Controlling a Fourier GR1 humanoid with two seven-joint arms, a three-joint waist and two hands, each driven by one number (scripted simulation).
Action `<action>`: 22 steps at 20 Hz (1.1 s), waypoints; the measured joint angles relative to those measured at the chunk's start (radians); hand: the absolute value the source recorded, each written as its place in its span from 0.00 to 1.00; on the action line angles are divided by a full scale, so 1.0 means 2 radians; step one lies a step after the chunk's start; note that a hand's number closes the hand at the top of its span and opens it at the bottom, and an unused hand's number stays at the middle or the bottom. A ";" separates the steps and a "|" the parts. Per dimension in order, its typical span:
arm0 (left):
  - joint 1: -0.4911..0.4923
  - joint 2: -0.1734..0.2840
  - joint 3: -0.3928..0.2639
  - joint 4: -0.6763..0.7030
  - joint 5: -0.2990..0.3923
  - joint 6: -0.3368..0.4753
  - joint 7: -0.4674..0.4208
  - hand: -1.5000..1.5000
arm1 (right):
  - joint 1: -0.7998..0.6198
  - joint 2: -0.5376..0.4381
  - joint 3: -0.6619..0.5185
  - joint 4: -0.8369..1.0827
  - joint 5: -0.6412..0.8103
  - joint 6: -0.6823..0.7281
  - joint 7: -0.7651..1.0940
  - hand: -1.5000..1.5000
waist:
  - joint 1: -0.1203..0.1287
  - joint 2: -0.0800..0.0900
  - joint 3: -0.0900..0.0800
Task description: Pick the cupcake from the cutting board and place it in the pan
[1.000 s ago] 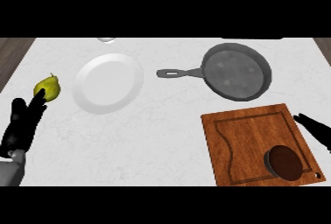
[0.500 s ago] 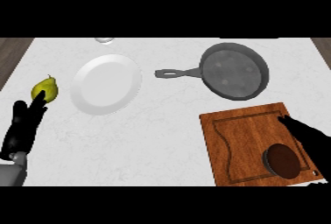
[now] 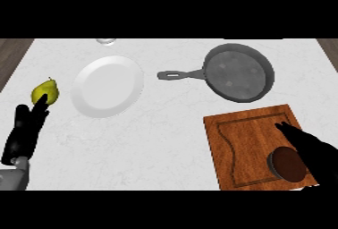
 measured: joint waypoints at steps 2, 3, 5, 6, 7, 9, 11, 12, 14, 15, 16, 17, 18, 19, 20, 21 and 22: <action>-0.002 -0.002 0.008 0.002 -0.004 -0.005 0.000 0.50 | 0.001 0.012 -0.006 0.010 0.014 0.004 -0.014 0.00 | 0.000 0.000 0.000; -0.005 -0.001 0.011 0.004 -0.005 -0.009 0.002 0.50 | -0.004 0.020 -0.006 0.026 0.022 0.002 -0.024 0.00 | 0.000 0.000 0.000; -0.009 -0.005 0.018 0.007 -0.009 -0.013 0.002 0.50 | 0.002 0.025 -0.021 0.030 0.030 0.009 -0.039 0.00 | 0.000 0.000 0.000; -0.011 -0.006 0.021 0.007 -0.011 -0.016 0.006 0.50 | 0.002 0.034 -0.018 0.029 0.037 0.013 -0.037 0.00 | 0.000 0.000 0.000; -0.013 -0.008 0.024 0.011 -0.014 -0.018 0.005 0.50 | 0.000 0.038 -0.022 0.035 0.042 0.018 -0.043 0.00 | 0.000 0.000 0.000; -0.006 -0.015 0.026 0.002 -0.019 -0.019 0.005 0.50 | 0.007 0.045 -0.030 0.034 0.051 0.027 -0.051 0.00 | 0.000 0.000 0.000; -0.003 -0.018 0.030 0.002 -0.025 -0.020 0.002 0.50 | 0.007 0.056 -0.032 0.047 0.063 0.029 -0.059 0.00 | 0.000 0.000 0.000; -0.005 -0.019 0.031 0.001 -0.028 -0.022 0.003 0.50 | -0.002 0.064 -0.033 0.061 0.069 0.030 -0.061 0.00 | 0.000 0.000 0.000; -0.008 -0.020 0.037 0.002 -0.030 -0.026 0.003 0.50 | -0.007 0.075 -0.033 0.076 0.082 0.033 -0.065 0.00 | 0.000 0.000 0.000; -0.007 -0.026 0.037 0.004 -0.033 -0.025 0.001 0.50 | -0.005 0.077 -0.036 0.081 0.088 0.033 -0.070 0.00 | 0.000 0.000 0.000; -0.009 -0.027 0.040 0.009 -0.035 -0.029 -0.001 0.50 | -0.004 0.081 -0.038 0.085 0.095 0.035 -0.074 0.00 | 0.000 0.000 0.000; -0.008 -0.025 0.045 0.016 -0.036 -0.034 -0.009 0.50 | -0.003 0.083 -0.043 0.084 0.097 0.041 -0.075 0.00 | 0.000 0.000 0.000; -0.007 -0.029 0.045 0.011 -0.038 -0.034 -0.004 0.50 | -0.001 0.084 -0.047 0.083 0.102 0.045 -0.077 0.00 | 0.000 0.000 0.000; -0.006 -0.029 0.048 0.011 -0.039 -0.037 -0.006 0.50 | 0.000 0.089 -0.050 0.090 0.110 0.041 -0.084 1.00 | 0.000 0.000 0.000; -0.003 -0.028 0.051 0.010 -0.040 -0.041 -0.006 0.50 | 0.000 0.091 -0.048 0.096 0.117 0.041 -0.091 1.00 | 0.000 0.000 0.000; -0.009 -0.031 0.051 0.012 -0.042 -0.040 -0.004 0.50 | -0.002 0.092 -0.045 0.097 0.124 0.042 -0.098 1.00 | 0.000 0.000 0.000; -0.014 -0.028 0.054 0.012 -0.040 -0.043 0.001 0.50 | -0.005 0.090 -0.042 0.102 0.134 0.037 -0.108 1.00 | 0.000 0.000 0.000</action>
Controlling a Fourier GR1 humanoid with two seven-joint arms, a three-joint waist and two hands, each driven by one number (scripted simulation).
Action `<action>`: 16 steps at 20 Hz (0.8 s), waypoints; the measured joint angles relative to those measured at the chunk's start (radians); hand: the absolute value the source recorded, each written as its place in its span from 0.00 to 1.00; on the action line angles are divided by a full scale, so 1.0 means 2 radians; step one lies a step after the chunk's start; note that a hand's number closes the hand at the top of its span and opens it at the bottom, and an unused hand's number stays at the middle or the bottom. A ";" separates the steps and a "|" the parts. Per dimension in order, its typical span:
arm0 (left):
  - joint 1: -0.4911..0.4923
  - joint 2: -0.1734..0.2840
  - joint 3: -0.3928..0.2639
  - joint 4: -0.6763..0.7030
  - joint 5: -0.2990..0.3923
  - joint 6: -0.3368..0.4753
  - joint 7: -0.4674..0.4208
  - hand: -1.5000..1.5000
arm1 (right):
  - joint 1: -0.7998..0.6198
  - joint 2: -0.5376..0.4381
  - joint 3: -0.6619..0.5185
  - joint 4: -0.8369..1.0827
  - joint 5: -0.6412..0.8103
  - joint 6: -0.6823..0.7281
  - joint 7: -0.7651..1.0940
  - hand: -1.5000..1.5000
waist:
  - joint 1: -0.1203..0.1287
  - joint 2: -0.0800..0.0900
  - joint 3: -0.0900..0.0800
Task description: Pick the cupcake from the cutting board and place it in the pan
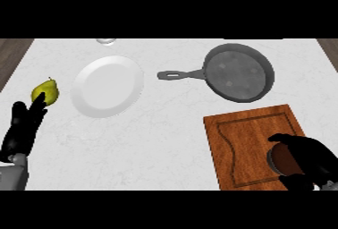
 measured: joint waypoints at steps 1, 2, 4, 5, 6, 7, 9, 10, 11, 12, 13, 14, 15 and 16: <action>0.006 -0.001 0.000 -0.007 -0.001 0.001 0.001 0.50 | 0.002 -0.004 0.004 0.006 0.014 -0.013 -0.014 1.00 | 0.001 0.000 0.000; 0.007 -0.004 -0.001 -0.009 -0.004 0.003 0.002 0.50 | -0.001 -0.007 0.004 0.012 0.025 -0.020 -0.024 1.00 | 0.001 -0.001 0.000; 0.002 -0.004 0.003 -0.006 -0.004 -0.002 0.006 0.50 | -0.006 -0.005 0.005 0.017 0.044 -0.028 -0.033 1.00 | 0.001 -0.001 -0.001; -0.001 -0.005 0.007 0.004 -0.005 -0.003 -0.003 0.50 | -0.010 -0.001 0.007 0.024 0.055 -0.036 -0.037 1.00 | 0.000 -0.001 -0.001; 0.003 -0.006 0.008 0.007 -0.006 -0.004 -0.011 0.50 | -0.012 0.003 0.007 0.031 0.066 -0.043 -0.042 1.00 | 0.001 -0.001 -0.002; 0.003 -0.007 0.009 0.006 -0.007 -0.006 -0.010 0.50 | -0.006 0.000 0.000 0.030 0.069 -0.049 -0.052 1.00 | 0.000 -0.001 -0.001; 0.002 -0.007 0.012 -0.005 -0.010 -0.007 -0.001 0.50 | 0.002 0.004 -0.007 0.020 0.074 -0.048 -0.059 1.00 | 0.000 -0.001 -0.001; 0.005 -0.008 0.012 -0.010 -0.009 -0.009 0.001 0.50 | 0.010 0.013 -0.009 0.010 0.076 -0.047 -0.043 1.00 | -0.001 -0.001 -0.001; 0.010 -0.010 0.011 -0.013 -0.012 -0.006 0.000 0.50 | 0.015 0.025 -0.013 0.006 0.078 -0.048 -0.019 1.00 | -0.001 -0.001 -0.001; 0.012 -0.010 0.012 -0.013 -0.012 -0.006 -0.002 0.50 | 0.020 0.036 -0.022 0.005 0.080 -0.051 0.006 1.00 | -0.002 -0.001 -0.001; 0.013 -0.011 0.013 -0.012 -0.013 -0.003 -0.003 0.50 | 0.027 0.050 -0.031 -0.001 0.083 -0.058 0.035 1.00 | -0.006 -0.002 -0.001; 0.015 -0.009 0.015 -0.011 -0.013 -0.002 -0.004 0.50 | 0.036 0.066 -0.041 -0.006 0.088 -0.066 0.066 1.00 | -0.010 -0.003 -0.002; 0.016 -0.009 0.017 -0.011 -0.013 -0.001 -0.004 0.50 | 0.044 0.083 -0.051 -0.010 0.093 -0.076 0.098 1.00 | -0.015 -0.004 -0.003; 0.018 -0.009 0.019 -0.012 -0.012 -0.001 -0.003 0.50 | 0.053 0.099 -0.060 -0.017 0.099 -0.084 0.130 1.00 | -0.016 -0.005 -0.003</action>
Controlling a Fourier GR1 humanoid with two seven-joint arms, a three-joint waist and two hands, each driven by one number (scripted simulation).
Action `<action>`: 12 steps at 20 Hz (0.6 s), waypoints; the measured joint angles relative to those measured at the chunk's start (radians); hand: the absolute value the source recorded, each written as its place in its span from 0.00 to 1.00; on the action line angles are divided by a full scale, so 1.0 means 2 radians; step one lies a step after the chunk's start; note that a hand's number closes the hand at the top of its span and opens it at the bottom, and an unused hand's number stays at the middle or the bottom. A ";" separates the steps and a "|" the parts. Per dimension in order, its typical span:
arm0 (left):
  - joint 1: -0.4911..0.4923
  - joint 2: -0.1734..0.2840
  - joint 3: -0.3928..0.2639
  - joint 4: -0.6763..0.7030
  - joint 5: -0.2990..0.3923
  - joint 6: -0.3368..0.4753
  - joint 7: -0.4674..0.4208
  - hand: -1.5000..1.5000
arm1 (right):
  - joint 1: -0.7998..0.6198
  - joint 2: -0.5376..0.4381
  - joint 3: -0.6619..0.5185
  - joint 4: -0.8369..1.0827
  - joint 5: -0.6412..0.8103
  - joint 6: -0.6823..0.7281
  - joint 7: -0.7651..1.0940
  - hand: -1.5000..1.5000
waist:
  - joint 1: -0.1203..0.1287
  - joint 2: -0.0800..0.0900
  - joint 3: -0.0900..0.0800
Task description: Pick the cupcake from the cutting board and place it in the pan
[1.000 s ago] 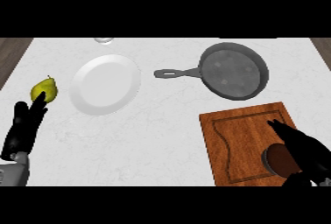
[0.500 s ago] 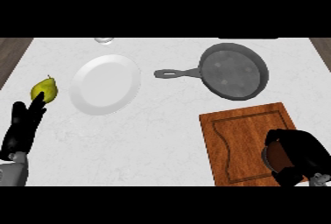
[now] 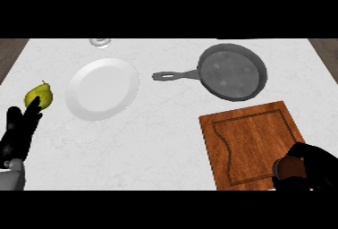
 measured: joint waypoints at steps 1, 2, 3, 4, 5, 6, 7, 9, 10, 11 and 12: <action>0.001 0.001 0.001 0.001 -0.001 0.000 0.001 0.50 | 0.010 0.016 -0.003 -0.013 0.007 -0.007 0.030 1.00 | -0.002 0.000 0.000; 0.003 -0.004 -0.004 -0.004 -0.004 0.004 0.003 0.50 | 0.018 0.034 -0.003 -0.025 0.018 -0.017 0.059 1.00 | -0.001 0.000 0.000; 0.005 -0.005 -0.005 -0.008 -0.004 0.004 0.003 0.50 | 0.026 0.050 0.001 -0.042 0.031 -0.023 0.086 1.00 | 0.000 0.000 0.001; 0.003 -0.003 -0.003 -0.008 -0.003 0.002 0.003 0.50 | 0.034 0.063 0.009 -0.062 0.046 -0.029 0.109 1.00 | 0.001 0.000 0.001; 0.000 -0.003 -0.003 -0.006 -0.003 0.001 0.003 0.50 | 0.034 0.075 0.018 -0.082 0.064 -0.034 0.126 1.00 | 0.003 0.001 0.002; -0.002 -0.002 -0.002 -0.003 -0.002 -0.001 0.001 0.50 | 0.034 0.079 0.027 -0.096 0.088 -0.044 0.135 1.00 | 0.004 0.001 0.002; -0.002 0.000 -0.001 -0.001 -0.002 -0.003 0.000 0.50 | 0.034 0.079 0.035 -0.112 0.112 -0.051 0.140 1.00 | 0.005 0.002 0.002; -0.009 0.001 -0.001 0.003 0.000 -0.006 0.005 0.50 | 0.023 0.077 0.048 -0.147 0.157 -0.060 0.147 1.00 | 0.007 0.002 0.002; -0.009 0.000 -0.002 0.004 0.001 -0.009 0.003 0.50 | 0.014 0.077 0.056 -0.156 0.178 -0.067 0.148 1.00 | 0.009 0.002 0.002; -0.009 -0.002 -0.003 0.005 -0.001 -0.007 0.003 0.50 | 0.006 0.079 0.065 -0.169 0.198 -0.070 0.150 1.00 | 0.010 0.002 0.002; -0.013 -0.001 -0.003 0.005 -0.002 -0.008 0.006 0.50 | -0.002 0.083 0.077 -0.180 0.218 -0.071 0.152 1.00 | 0.011 0.002 0.002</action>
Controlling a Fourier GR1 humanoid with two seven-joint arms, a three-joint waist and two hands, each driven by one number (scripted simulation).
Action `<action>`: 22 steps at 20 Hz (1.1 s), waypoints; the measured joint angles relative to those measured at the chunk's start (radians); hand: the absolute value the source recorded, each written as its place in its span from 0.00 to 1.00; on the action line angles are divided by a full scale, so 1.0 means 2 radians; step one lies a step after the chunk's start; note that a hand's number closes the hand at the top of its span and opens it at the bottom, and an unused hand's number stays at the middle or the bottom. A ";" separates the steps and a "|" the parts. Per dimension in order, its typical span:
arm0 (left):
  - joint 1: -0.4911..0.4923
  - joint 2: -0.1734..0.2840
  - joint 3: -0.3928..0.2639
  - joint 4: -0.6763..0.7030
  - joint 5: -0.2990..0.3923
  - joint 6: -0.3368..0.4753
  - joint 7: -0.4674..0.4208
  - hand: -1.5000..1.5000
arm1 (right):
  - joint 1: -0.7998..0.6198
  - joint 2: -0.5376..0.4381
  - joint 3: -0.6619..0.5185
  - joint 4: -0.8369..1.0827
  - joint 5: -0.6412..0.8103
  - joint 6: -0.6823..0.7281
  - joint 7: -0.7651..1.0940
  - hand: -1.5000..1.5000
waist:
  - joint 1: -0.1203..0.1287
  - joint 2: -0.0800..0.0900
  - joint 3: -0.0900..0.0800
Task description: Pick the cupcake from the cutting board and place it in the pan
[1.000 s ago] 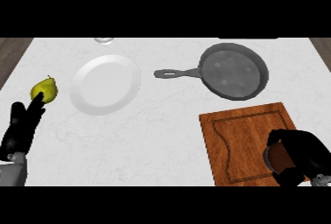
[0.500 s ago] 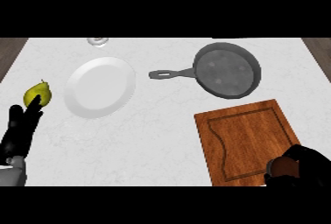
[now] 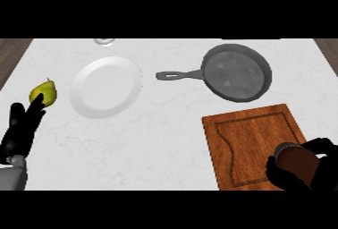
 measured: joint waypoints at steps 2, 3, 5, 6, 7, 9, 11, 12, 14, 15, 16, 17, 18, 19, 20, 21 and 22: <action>-0.002 -0.003 -0.002 -0.001 -0.003 0.001 0.002 0.50 | -0.027 0.009 0.012 -0.007 0.031 0.002 0.003 1.00 | 0.003 0.001 0.000; 0.003 -0.003 -0.003 -0.008 -0.005 0.001 0.003 0.50 | -0.038 0.012 0.014 -0.007 0.040 0.002 0.002 1.00 | 0.004 0.001 0.000; 0.000 -0.006 -0.005 -0.008 -0.009 0.002 0.004 0.50 | -0.078 0.025 0.009 0.002 0.050 0.008 0.002 1.00 | 0.005 0.002 0.001; -0.004 -0.002 -0.002 -0.008 -0.007 -0.002 0.008 0.50 | -0.099 0.032 0.007 0.014 0.056 0.010 0.002 1.00 | 0.006 0.002 0.001; -0.006 -0.005 -0.001 -0.006 -0.006 -0.003 0.007 0.50 | -0.125 0.039 -0.001 0.028 0.057 0.012 0.002 1.00 | 0.007 0.002 0.001; -0.007 -0.002 0.002 -0.003 -0.006 -0.007 0.005 0.50 | -0.154 0.047 -0.024 0.052 0.052 0.006 -0.003 1.00 | 0.008 0.002 0.001; -0.016 -0.002 0.002 0.000 -0.008 -0.007 0.009 0.50 | -0.202 0.052 -0.055 0.090 0.041 0.001 -0.006 1.00 | 0.009 0.003 0.001; -0.012 -0.001 0.004 0.001 -0.007 -0.009 0.005 0.50 | -0.222 0.052 -0.073 0.106 0.033 -0.003 -0.009 1.00 | 0.009 0.003 0.001; -0.009 -0.002 0.004 -0.003 -0.007 -0.010 0.001 0.50 | -0.252 0.057 -0.097 0.152 0.024 -0.030 -0.012 1.00 | 0.011 0.004 0.001; -0.005 -0.006 0.002 -0.006 -0.010 -0.008 -0.001 0.50 | -0.267 0.055 -0.114 0.169 0.011 -0.039 -0.017 1.00 | 0.011 0.004 0.001; -0.005 -0.007 0.003 -0.001 -0.010 -0.008 -0.007 0.50 | -0.279 0.058 -0.124 0.197 0.007 -0.062 -0.022 1.00 | 0.012 0.004 0.001; 0.001 -0.006 0.005 -0.001 -0.007 -0.012 -0.014 0.50 | -0.289 0.053 -0.143 0.218 -0.007 -0.079 -0.032 1.00 | 0.013 0.005 0.001; -0.002 -0.007 0.004 -0.002 -0.009 -0.011 -0.009 0.50 | -0.304 0.049 -0.157 0.243 -0.019 -0.095 -0.041 1.00 | 0.013 0.005 0.001; -0.003 -0.010 0.001 -0.001 -0.011 -0.009 -0.010 0.50 | -0.322 0.046 -0.171 0.273 -0.027 -0.110 -0.048 1.00 | 0.013 0.005 0.002; -0.007 -0.013 0.000 0.002 -0.012 -0.008 -0.009 0.50 | -0.344 0.041 -0.185 0.302 -0.036 -0.121 -0.051 1.00 | 0.014 0.005 0.002; -0.010 -0.013 0.000 0.000 -0.012 -0.008 -0.004 0.50 | -0.357 0.038 -0.197 0.332 -0.043 -0.140 -0.058 1.00 | 0.014 0.006 0.001; -0.009 -0.011 0.001 0.000 -0.010 -0.012 -0.005 0.50 | -0.372 0.035 -0.207 0.362 -0.050 -0.158 -0.064 1.00 | 0.015 0.006 0.002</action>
